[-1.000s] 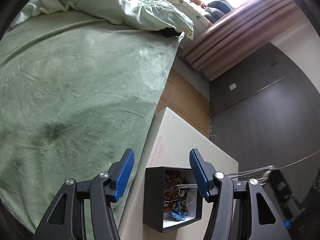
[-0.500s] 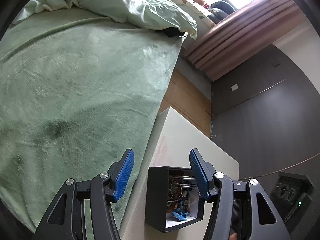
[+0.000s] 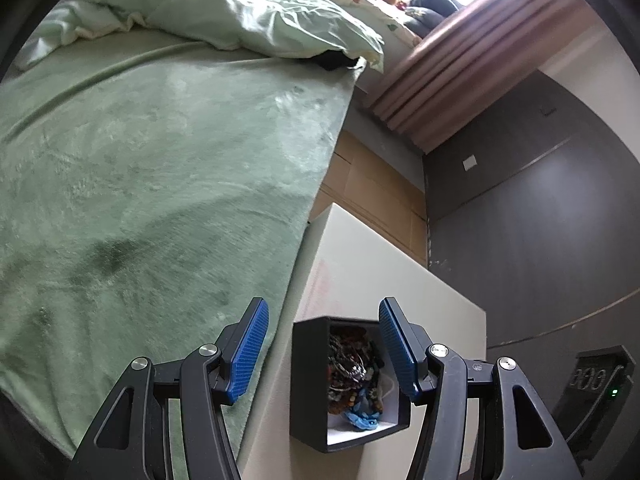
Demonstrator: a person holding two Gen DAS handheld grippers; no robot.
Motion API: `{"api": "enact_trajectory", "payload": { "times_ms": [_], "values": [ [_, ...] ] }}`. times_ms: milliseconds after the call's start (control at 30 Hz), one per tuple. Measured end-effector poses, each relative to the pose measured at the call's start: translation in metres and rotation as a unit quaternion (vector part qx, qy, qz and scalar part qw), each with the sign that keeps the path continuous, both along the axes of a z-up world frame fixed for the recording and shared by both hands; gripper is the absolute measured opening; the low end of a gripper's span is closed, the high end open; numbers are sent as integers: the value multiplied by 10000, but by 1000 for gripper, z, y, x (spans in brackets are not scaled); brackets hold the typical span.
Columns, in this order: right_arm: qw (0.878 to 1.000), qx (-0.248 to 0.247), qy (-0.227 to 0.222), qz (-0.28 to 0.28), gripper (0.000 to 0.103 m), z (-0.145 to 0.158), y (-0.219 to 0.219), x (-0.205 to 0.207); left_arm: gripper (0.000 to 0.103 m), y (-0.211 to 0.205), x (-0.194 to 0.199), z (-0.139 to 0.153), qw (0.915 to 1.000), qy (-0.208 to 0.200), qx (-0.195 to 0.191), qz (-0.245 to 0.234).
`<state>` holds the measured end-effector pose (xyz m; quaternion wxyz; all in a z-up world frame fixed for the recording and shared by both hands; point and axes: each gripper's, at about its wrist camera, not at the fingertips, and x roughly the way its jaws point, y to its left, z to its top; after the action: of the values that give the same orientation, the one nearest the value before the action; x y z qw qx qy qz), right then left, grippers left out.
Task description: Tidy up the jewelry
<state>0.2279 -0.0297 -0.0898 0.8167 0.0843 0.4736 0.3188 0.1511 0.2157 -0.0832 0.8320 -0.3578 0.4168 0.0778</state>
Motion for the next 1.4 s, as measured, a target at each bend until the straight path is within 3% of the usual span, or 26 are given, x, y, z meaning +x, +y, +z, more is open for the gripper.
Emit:
{"api": "enact_trajectory", "payload": {
  "times_ms": [100,167,200,267,400,467,600,733,867,1033,1167,1400],
  "values": [
    [9998,-42,-113,-150,43,7,-17,-6,59,-16,-3,8,9997,-120,176,-74],
    [9994,-33,-193,-297,58,12,-33,-15,63,-32,-6,15,9990,-164,368,-211],
    [9991,-40,-234,-354,60,15,-38,-18,66,-39,-7,17,9985,-187,443,-256],
    [9983,-80,-340,-460,60,20,-53,-29,75,-53,-11,24,9969,-237,672,-329],
    [9970,81,-375,-672,61,28,-78,-45,80,-80,-25,37,9934,-453,1004,-329],
    [9961,99,-431,-757,72,30,-89,-57,82,-92,-32,43,9919,-525,1090,-387],
    [9948,13,-572,-837,76,35,-102,-75,85,-109,-47,52,9885,-607,1343,-329],
    [9931,120,-644,-969,94,38,-119,-89,94,-131,-65,59,9841,-663,1614,-325],
    [9907,104,-742,-1137,102,39,-135,-105,101,-153,-81,63,9789,-547,1930,-387],
    [9933,276,-575,-959,103,40,-152,-118,103,-174,-108,80,9698,-603,2321,-450],
    [9914,-269,-818,-989,103,48,-157,-133,103,-188,-123,91,9631,-733,2497,-694],
    [9887,-634,-1154,-723,103,68,-158,-155,103,-205,-135,105,9542,-885,2639,-1096]
  ]
}}
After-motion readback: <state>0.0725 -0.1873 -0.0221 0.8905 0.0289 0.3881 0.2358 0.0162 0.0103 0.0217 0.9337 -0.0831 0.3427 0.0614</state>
